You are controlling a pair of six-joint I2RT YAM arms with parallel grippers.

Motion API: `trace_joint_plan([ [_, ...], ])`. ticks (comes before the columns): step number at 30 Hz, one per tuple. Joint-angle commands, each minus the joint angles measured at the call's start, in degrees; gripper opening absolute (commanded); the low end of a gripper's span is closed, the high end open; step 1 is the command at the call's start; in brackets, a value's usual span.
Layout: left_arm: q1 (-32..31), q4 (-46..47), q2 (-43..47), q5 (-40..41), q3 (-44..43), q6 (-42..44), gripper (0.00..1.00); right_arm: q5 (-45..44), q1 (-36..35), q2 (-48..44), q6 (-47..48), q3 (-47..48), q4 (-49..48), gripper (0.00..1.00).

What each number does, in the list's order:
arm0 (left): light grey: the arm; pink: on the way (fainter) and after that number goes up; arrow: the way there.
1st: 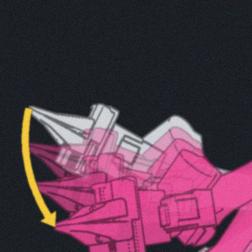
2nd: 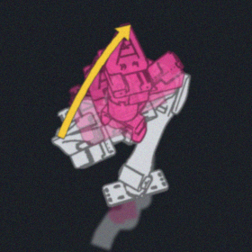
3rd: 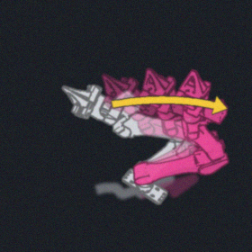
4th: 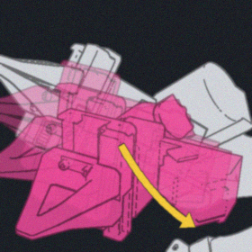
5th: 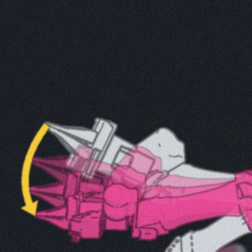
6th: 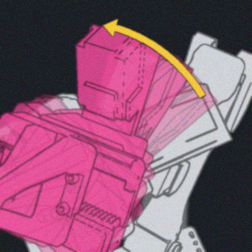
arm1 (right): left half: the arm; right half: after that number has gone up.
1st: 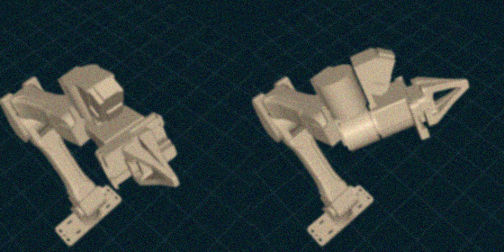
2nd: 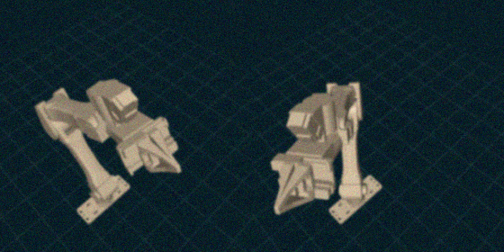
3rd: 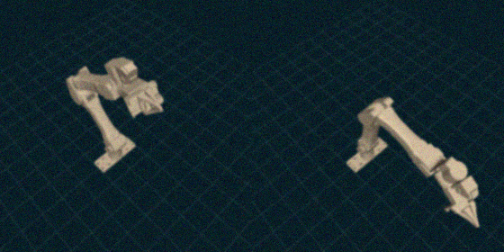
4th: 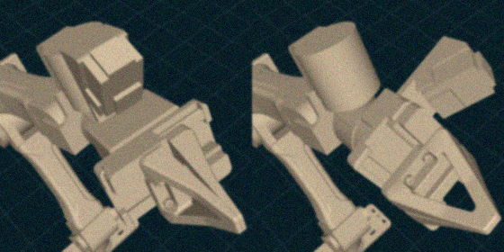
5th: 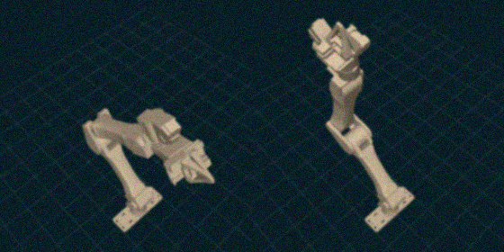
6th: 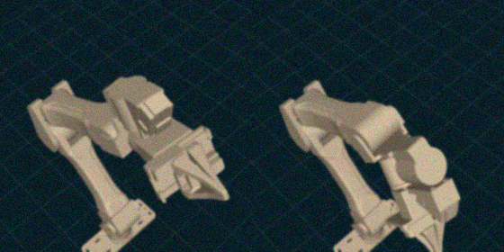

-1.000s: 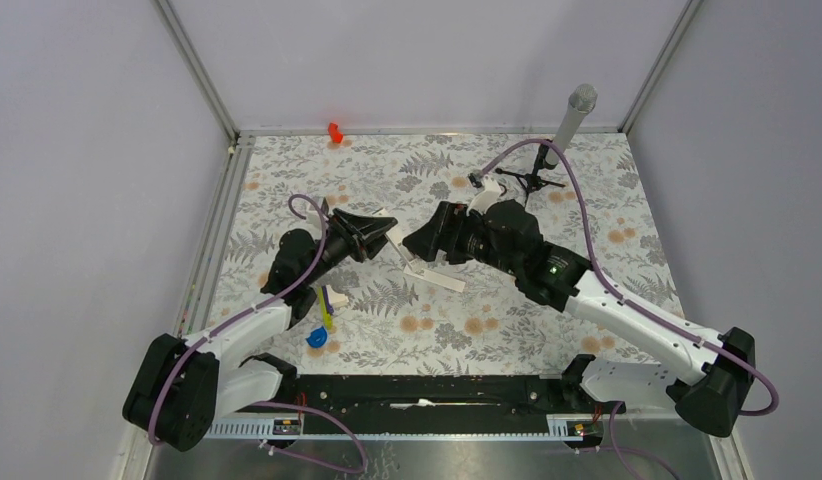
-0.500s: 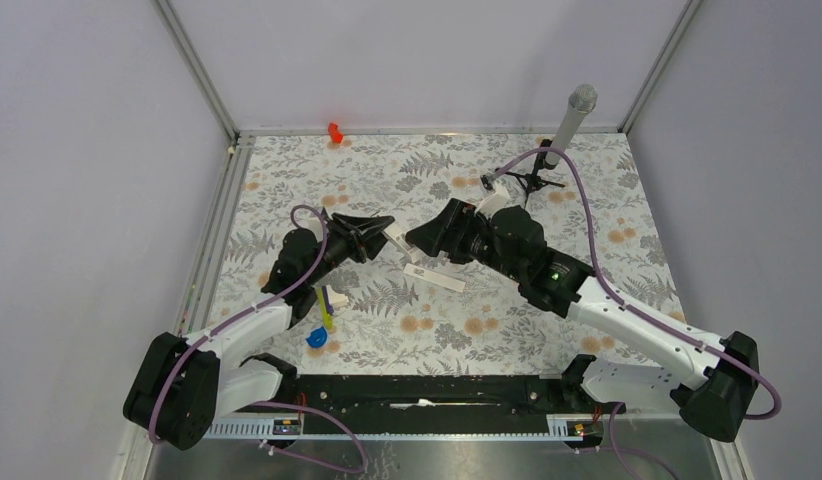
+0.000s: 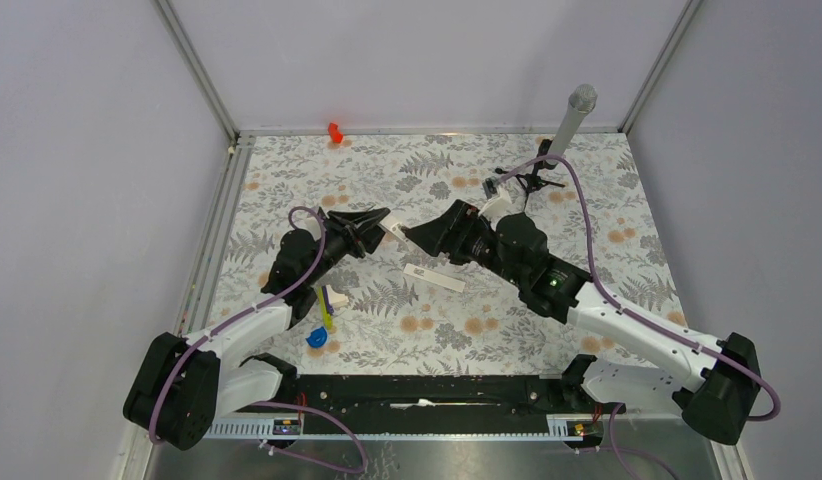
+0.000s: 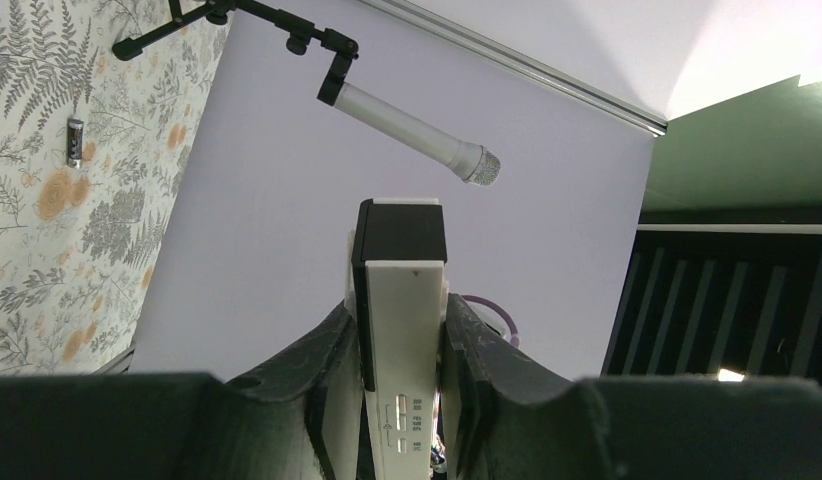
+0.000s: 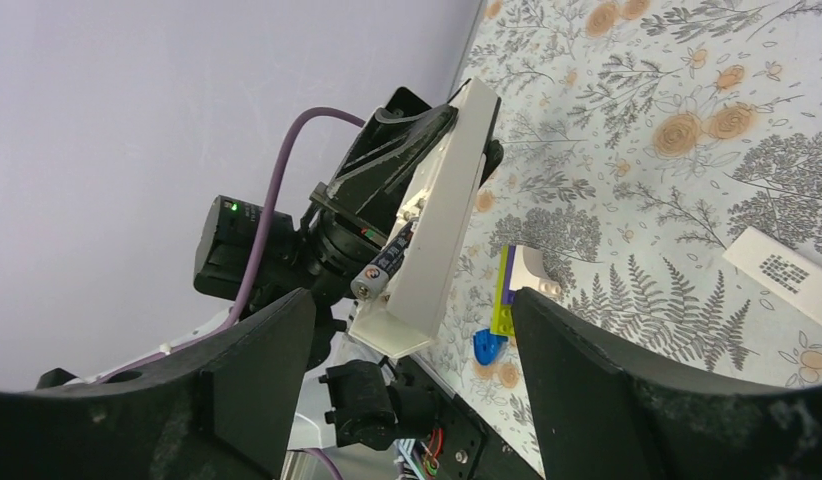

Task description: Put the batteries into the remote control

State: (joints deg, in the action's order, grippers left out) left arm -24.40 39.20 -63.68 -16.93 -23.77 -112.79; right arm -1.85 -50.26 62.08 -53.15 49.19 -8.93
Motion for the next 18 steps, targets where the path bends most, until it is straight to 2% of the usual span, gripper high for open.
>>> trace_joint_plan([
  [1, -0.03, 5.74, 0.66, 1.62, 0.36, -1.90, 0.00, 0.26, 0.25, -2.22, -1.89, -1.66, -5.98, 0.78],
  [7, -0.07, 6.48, 0.75, 1.91, 0.45, -1.82, 0.00, -0.51, 0.58, -2.94, -2.95, -2.89, -7.32, 0.67],
  [18, -0.10, 7.07, 0.73, 1.14, -0.13, -0.57, 0.00, 0.79, 0.95, -0.23, -4.22, -1.94, -6.61, 0.63],
])
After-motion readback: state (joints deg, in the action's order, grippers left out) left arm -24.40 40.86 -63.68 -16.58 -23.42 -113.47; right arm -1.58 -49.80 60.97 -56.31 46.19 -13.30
